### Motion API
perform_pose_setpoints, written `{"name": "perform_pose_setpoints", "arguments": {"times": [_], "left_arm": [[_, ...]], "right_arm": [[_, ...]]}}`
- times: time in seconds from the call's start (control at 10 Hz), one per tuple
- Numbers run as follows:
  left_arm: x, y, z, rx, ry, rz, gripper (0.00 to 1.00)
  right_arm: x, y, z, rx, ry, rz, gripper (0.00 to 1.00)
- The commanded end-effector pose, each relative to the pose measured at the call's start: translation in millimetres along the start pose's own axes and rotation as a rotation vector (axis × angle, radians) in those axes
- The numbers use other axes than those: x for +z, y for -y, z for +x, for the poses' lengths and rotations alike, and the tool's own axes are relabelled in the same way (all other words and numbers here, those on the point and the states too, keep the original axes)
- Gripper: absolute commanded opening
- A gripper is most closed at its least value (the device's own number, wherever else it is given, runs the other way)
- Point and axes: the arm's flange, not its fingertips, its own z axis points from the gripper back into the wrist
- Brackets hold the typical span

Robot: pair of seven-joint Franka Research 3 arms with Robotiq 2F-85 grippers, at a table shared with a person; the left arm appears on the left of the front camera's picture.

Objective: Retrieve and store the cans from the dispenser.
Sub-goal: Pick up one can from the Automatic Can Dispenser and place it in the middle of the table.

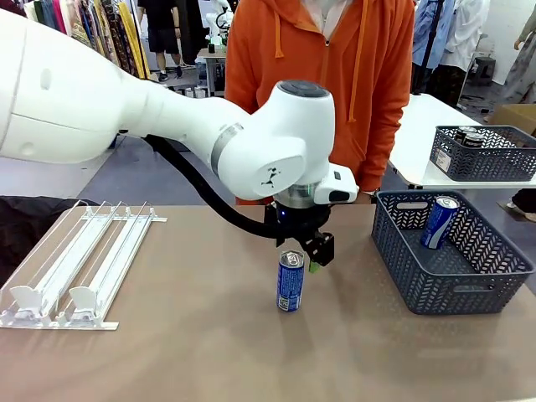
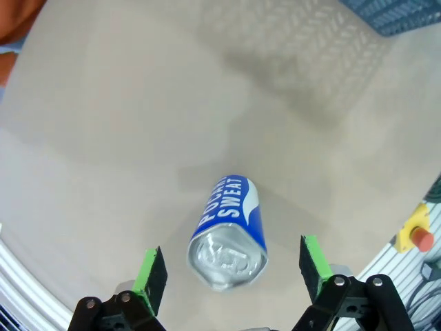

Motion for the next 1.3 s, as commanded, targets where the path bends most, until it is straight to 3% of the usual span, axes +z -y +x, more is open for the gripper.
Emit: {"name": "perform_pose_setpoints", "arguments": {"times": [0.0,0.2,0.3,0.4,0.5,0.7,0.9,1.0,1.1,1.2], "left_arm": [[55.9,-23.9,-43.4,0.056,0.077,-0.057,1.0],[146.6,-90.8,-110.3,0.144,0.222,-0.132,1.0],[175.1,-133.2,-151.4,0.209,0.219,-0.153,1.0],[190.2,-176.3,-199.3,0.329,0.252,-0.18,1.0],[194.9,-224.8,-264.9,0.448,0.328,-0.303,1.0],[183.7,-284.3,-354.4,0.631,0.363,-0.407,1.0],[154.5,-328.9,-454.3,0.848,0.515,-0.549,1.0],[123.5,-341.8,-501.4,0.942,0.661,-0.673,1.0],[98.4,-340.8,-529.9,1.008,0.726,-0.738,1.0],[81.8,-333.8,-537.7,1.025,0.687,-0.71,1.0]], "right_arm": [[0.6,-4.1,2.4,0.005,0.008,0.02,1.0],[0.6,-4.1,2.4,0.005,0.008,0.02,1.0],[0.6,-4.1,2.4,0.005,0.008,0.02,1.0],[0.6,-4.1,2.4,0.005,0.008,0.02,1.0],[0.6,-4.1,2.4,0.005,0.008,0.02,1.0],[0.6,-4.1,2.4,0.005,0.008,0.02,1.0],[0.6,-4.1,2.4,0.005,0.008,0.02,1.0],[0.6,-4.1,2.4,0.005,0.008,0.02,1.0],[0.6,-4.1,2.4,0.005,0.008,0.02,1.0],[0.6,-4.1,2.4,0.005,0.008,0.02,1.0]]}}
